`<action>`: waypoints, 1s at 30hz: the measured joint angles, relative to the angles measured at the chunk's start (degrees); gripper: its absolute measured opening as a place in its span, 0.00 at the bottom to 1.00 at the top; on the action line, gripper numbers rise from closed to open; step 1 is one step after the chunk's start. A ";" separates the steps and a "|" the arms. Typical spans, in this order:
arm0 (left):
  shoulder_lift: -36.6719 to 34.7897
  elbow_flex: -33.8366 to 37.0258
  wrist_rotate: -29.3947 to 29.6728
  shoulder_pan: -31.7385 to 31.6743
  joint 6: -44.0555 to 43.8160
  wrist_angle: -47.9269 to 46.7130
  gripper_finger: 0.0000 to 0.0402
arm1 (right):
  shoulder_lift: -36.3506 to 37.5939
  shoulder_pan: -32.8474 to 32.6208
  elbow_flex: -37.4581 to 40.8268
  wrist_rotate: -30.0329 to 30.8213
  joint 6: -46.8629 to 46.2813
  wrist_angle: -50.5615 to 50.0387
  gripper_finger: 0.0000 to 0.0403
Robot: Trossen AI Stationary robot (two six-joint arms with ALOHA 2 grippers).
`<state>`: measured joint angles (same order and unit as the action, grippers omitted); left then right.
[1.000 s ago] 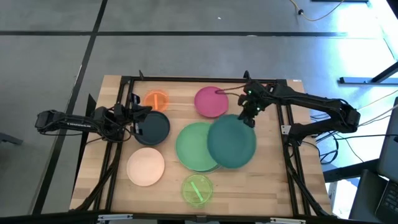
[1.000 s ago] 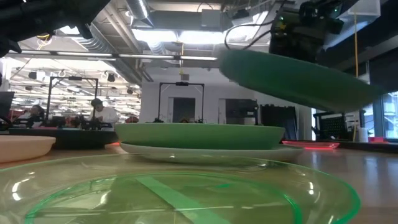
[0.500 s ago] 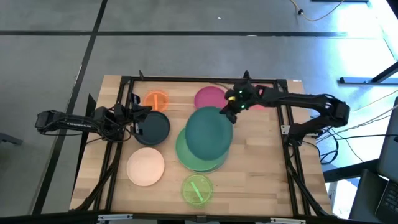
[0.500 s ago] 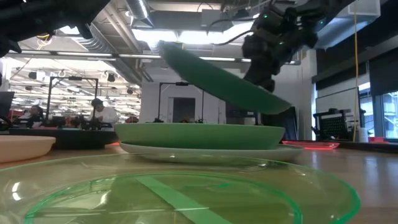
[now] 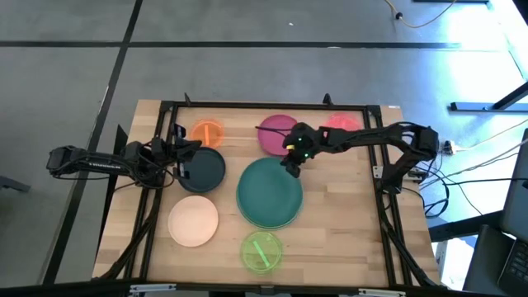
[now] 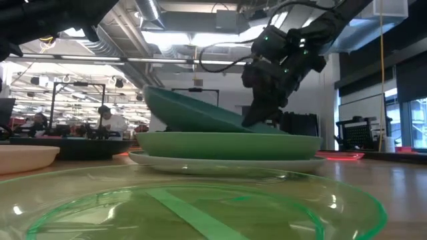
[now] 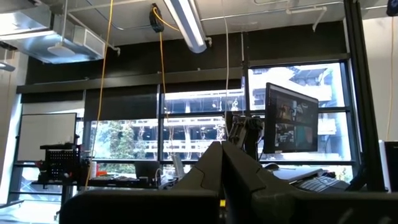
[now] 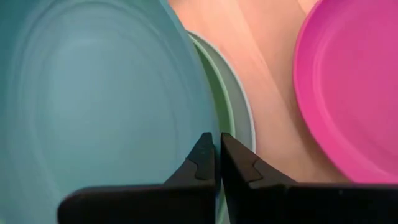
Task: Stack plastic plates
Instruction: Stack the dark green plate on the light green plate, then stack the pink plate on the dark green plate
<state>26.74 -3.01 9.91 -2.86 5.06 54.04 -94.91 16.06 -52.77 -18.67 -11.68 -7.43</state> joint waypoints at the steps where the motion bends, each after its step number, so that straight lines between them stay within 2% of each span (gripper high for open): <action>1: 0.00 0.00 -0.01 -0.01 0.00 0.00 0.00 | -0.39 0.03 0.00 0.00 -0.04 -0.11 0.00; 7: 0.00 0.01 -0.02 -0.01 -0.02 0.00 0.00 | -1.86 0.04 0.00 0.00 -0.13 -0.30 0.03; 13: 0.00 0.02 -0.04 -0.02 -0.04 0.00 0.00 | -1.84 0.06 -0.49 -0.03 0.90 -0.52 0.21; 18: 0.00 0.00 -0.07 0.00 -0.04 0.00 0.00 | -0.66 1.45 -5.70 0.78 5.44 -10.87 0.34; 21: -0.02 0.01 -0.09 0.00 -0.04 0.00 0.00 | 0.49 1.78 -8.96 7.06 7.72 -18.16 0.37; 27: -0.02 0.02 -0.15 0.00 -0.09 0.02 0.00 | 1.18 3.44 -11.21 27.49 9.40 -25.05 0.37; 30: -0.01 0.02 -0.17 0.00 -0.37 0.01 0.00 | 0.75 6.48 -11.21 31.36 8.88 -25.22 0.37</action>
<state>26.73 -2.98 9.74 -2.85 4.69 54.05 -94.16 22.54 -63.99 12.69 -2.80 -32.65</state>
